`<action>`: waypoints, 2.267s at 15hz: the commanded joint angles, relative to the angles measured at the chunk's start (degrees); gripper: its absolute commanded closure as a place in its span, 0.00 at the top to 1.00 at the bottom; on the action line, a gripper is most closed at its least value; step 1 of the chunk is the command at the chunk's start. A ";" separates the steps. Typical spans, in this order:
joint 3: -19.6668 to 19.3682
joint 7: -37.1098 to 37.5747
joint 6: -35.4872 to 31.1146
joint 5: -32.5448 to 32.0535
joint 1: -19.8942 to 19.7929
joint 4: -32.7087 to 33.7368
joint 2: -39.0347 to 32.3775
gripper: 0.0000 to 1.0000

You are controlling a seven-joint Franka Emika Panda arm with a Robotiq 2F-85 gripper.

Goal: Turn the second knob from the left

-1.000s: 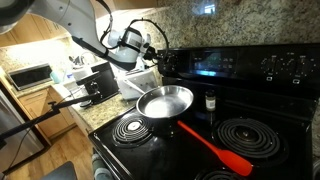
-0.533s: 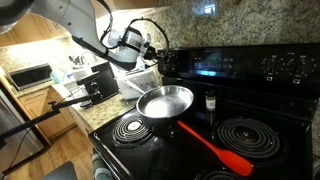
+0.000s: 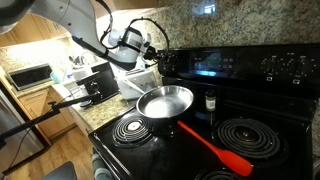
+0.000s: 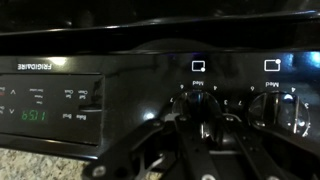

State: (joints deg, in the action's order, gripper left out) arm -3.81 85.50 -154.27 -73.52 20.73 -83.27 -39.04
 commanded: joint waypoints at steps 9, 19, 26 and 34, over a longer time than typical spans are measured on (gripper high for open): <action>-0.41 -0.90 -2.08 -0.26 -1.23 3.66 -2.35 0.06; 2.38 -11.30 -0.63 6.71 -2.30 8.57 -4.99 0.06; 3.30 -18.77 1.47 12.83 -2.34 10.99 -6.50 0.06; 2.34 -18.31 -1.94 9.07 -2.24 12.42 -8.25 0.06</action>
State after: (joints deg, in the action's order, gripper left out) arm -1.00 69.14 -151.01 -62.28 19.12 -79.52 -40.81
